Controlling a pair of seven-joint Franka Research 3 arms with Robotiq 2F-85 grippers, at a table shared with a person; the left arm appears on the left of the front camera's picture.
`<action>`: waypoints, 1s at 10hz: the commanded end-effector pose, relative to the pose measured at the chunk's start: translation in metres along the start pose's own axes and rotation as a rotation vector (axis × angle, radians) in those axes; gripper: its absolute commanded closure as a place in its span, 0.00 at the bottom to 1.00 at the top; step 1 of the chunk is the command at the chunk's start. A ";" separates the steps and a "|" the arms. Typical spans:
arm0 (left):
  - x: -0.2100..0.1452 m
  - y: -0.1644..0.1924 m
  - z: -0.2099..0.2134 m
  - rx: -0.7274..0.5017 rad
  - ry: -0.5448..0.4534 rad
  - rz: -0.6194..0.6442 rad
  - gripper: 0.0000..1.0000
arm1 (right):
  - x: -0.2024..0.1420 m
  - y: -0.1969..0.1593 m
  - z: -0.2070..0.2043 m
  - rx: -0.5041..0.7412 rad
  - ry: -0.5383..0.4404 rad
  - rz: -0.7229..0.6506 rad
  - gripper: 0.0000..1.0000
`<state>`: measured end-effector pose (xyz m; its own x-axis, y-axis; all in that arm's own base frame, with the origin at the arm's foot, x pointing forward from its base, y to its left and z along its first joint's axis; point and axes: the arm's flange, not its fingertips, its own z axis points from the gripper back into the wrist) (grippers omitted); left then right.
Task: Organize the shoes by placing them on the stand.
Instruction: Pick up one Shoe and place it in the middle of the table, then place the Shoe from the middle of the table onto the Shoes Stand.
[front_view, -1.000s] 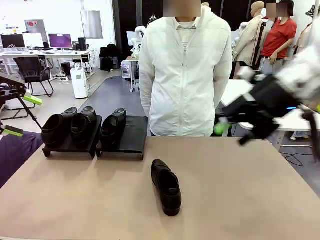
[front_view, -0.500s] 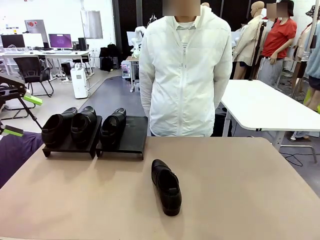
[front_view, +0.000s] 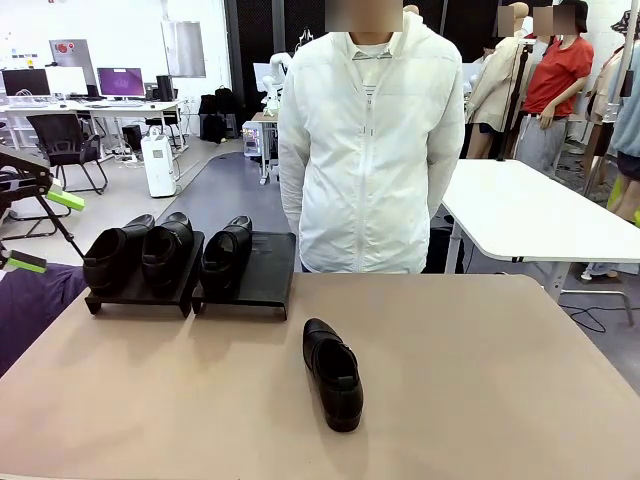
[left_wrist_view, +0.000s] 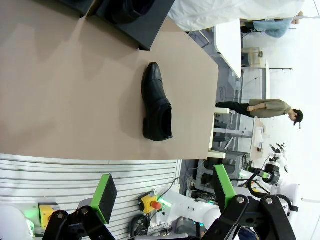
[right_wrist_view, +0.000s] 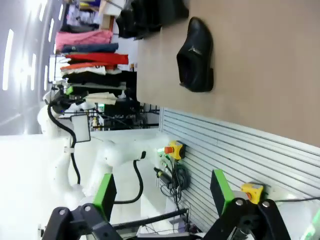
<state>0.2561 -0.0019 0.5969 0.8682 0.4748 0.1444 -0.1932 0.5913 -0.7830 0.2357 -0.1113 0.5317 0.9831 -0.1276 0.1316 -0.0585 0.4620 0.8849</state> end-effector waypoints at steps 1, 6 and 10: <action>0.001 0.000 0.000 -0.021 0.006 -0.015 0.00 | 0.002 0.004 0.007 0.020 -0.003 0.004 0.00; 0.001 0.000 0.000 -0.021 0.006 -0.015 0.00 | 0.002 0.004 0.007 0.020 -0.003 0.004 0.00; -0.025 -0.063 -0.033 0.116 0.004 -0.029 0.00 | 0.002 0.004 0.007 0.020 -0.003 0.004 0.00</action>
<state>0.2564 -0.0217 0.6023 0.8741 0.4607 0.1542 -0.1938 0.6217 -0.7589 0.2340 -0.1148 0.5329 0.9843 -0.1354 0.1136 -0.0378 0.4663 0.8838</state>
